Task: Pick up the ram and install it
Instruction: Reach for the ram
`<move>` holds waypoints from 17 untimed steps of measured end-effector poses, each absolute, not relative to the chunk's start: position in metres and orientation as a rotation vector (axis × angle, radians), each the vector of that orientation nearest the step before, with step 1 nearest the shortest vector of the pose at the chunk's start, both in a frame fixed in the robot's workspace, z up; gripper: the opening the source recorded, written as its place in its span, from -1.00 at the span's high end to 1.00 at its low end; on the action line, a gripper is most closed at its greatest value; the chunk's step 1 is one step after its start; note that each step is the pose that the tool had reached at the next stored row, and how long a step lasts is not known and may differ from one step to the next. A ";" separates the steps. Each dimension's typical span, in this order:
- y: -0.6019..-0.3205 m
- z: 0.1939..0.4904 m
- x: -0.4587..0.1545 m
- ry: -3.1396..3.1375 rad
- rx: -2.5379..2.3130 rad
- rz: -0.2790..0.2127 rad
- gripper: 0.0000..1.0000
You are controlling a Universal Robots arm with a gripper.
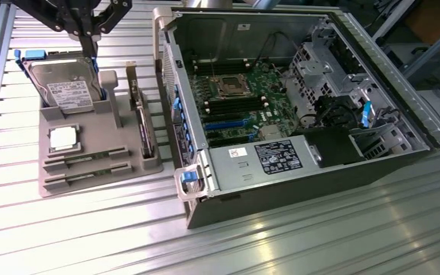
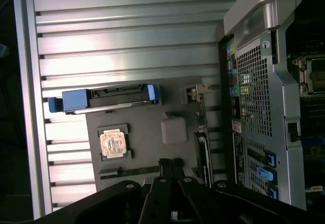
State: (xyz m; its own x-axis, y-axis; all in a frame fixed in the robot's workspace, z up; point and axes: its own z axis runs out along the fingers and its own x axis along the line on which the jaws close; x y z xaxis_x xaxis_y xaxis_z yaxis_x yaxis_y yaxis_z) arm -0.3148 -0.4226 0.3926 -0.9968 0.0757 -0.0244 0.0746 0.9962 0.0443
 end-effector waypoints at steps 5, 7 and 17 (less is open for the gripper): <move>-0.430 0.393 -0.315 3.112 0.117 0.068 0.79; -0.432 0.393 -0.315 3.113 0.117 0.068 0.79; -0.442 0.392 -0.315 3.112 0.117 0.067 0.79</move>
State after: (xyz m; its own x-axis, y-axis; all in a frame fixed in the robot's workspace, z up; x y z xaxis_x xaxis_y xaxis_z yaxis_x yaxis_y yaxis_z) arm -0.3148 -0.4416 0.3925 -0.9968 0.0758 -0.0245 0.0746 0.9962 0.0442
